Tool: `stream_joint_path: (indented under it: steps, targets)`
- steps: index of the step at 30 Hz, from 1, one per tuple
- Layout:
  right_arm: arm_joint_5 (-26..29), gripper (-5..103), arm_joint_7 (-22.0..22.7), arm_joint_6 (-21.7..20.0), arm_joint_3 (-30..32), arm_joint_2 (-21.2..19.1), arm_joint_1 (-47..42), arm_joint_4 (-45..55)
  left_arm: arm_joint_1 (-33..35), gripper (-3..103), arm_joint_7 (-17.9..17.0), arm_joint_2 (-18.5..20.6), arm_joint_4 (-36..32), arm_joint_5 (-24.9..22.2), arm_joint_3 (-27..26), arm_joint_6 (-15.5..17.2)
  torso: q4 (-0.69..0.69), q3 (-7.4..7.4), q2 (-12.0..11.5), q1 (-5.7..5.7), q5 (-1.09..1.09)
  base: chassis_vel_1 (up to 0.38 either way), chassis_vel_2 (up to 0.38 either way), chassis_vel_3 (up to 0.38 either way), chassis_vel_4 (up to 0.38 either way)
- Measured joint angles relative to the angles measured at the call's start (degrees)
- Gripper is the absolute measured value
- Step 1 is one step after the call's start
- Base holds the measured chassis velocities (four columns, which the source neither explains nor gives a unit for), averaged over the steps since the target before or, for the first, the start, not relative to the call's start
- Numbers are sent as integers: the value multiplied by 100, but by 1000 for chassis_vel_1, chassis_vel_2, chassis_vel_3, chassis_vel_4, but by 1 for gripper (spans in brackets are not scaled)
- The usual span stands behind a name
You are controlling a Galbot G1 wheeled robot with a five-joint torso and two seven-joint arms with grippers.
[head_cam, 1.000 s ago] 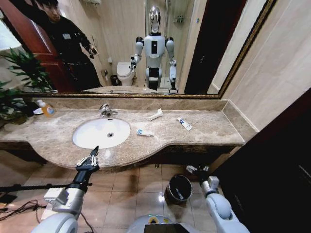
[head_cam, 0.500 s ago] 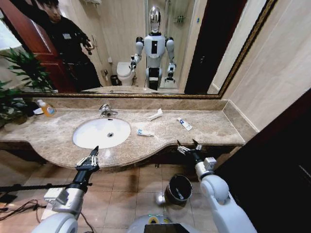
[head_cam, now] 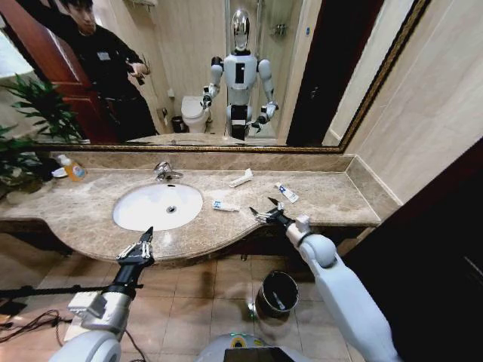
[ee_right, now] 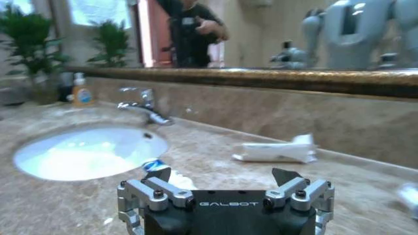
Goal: Pick up the trash from the sink and place it in the trash bin.
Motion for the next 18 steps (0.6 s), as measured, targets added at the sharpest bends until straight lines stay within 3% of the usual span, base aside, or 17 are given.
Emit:
stream_joint_path:
  steps: [9, 18]
  targets:
    - [-98, 100, -483, -212, -817, -48, 1103, -787, 0, 0, 1, 0, 0, 0, 0, 0, 0, 0, 0, 0, -1, 0, 0, 0, 0]
    - [-96, 100, -510, -302, -1332, 85, 1610, -1290, 0, 0, 1, 0, 0, 0, 0, 0, 0, -1, 0, 0, 0, 0, 0, 0, 0]
